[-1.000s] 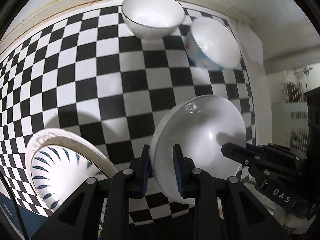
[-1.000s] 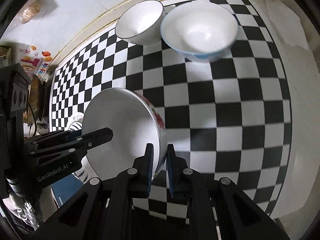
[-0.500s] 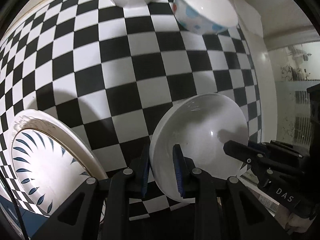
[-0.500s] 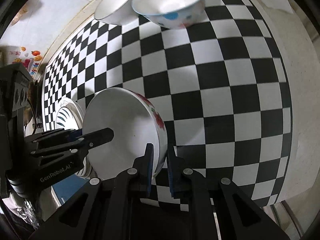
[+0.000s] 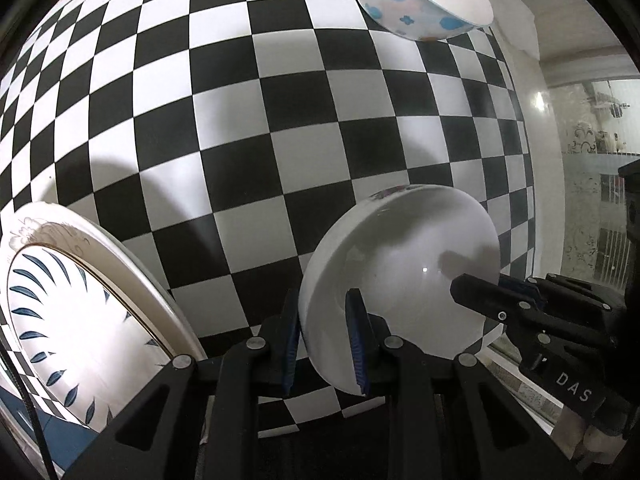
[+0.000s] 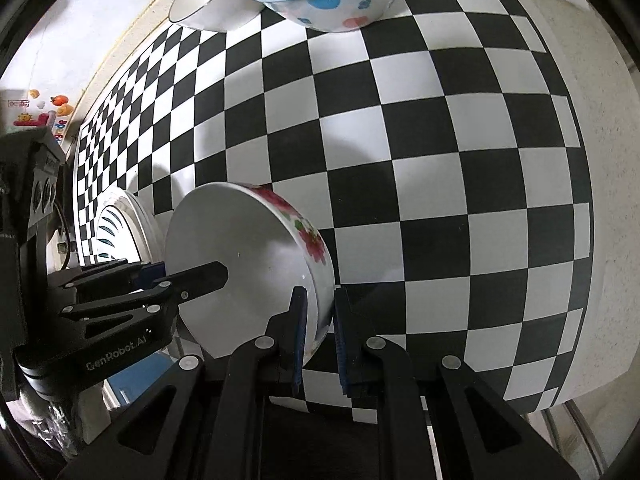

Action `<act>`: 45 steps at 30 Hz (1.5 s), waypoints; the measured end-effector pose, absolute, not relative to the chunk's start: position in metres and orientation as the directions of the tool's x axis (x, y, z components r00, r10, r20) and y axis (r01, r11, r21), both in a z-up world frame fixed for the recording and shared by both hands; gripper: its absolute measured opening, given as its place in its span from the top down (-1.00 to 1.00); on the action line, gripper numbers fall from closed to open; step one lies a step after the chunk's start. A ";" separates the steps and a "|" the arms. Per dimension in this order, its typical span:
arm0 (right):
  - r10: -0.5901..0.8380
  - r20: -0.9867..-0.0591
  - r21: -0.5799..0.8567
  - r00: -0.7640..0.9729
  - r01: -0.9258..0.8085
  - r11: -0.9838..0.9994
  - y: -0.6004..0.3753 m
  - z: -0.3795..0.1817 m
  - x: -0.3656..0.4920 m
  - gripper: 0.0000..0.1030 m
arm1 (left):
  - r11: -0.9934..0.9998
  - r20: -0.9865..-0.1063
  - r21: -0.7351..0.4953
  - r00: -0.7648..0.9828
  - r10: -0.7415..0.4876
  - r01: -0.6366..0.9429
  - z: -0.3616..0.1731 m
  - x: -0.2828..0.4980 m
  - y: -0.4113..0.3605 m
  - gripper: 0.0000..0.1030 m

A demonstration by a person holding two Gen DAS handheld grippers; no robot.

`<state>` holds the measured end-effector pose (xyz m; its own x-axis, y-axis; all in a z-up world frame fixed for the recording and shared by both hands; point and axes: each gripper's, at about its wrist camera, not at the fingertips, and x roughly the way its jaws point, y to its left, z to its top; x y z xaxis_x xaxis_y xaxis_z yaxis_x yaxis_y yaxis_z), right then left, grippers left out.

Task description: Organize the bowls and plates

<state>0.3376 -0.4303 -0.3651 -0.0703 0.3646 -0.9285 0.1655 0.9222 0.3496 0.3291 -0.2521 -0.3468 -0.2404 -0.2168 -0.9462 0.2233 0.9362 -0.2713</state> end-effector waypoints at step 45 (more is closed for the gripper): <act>0.344 -0.936 0.345 -0.079 -0.001 0.939 -0.399 -0.407 0.661 0.81 | 0.924 -0.920 -0.371 -0.100 -0.380 -0.098 -0.353 0.568 -0.203 0.61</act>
<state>0.6607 -0.3991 -0.4074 -0.0785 0.3441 -0.9356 -0.0011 0.9385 0.3452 0.5676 -0.2029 -0.3529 -0.0996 -0.3797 -0.9197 -0.0982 0.9236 -0.3707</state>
